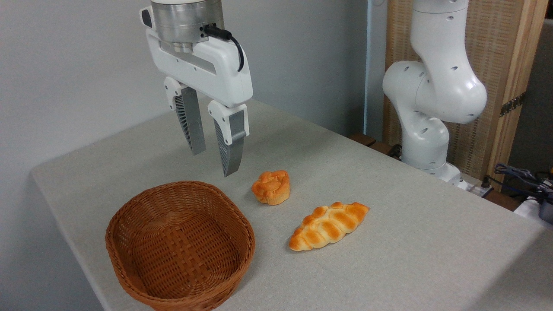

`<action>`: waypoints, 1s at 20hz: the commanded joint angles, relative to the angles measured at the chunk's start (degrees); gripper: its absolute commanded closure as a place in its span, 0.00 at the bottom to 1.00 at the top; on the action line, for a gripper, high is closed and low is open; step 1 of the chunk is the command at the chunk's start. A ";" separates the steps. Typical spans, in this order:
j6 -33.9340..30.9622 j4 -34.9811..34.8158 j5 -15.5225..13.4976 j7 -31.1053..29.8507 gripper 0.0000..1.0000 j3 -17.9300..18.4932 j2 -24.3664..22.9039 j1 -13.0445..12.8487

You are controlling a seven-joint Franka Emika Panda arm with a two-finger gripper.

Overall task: Put bread into the basket
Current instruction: 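Lower the open gripper down onto the small round orange bun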

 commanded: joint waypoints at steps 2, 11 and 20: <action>-1.45 -0.43 -1.11 1.34 0.00 0.70 -0.94 -0.07; -2.33 -6.30 -1.11 1.17 0.00 0.61 -4.62 -0.60; 6.80 -30.55 -1.11 1.17 0.00 -0.09 -17.19 -6.57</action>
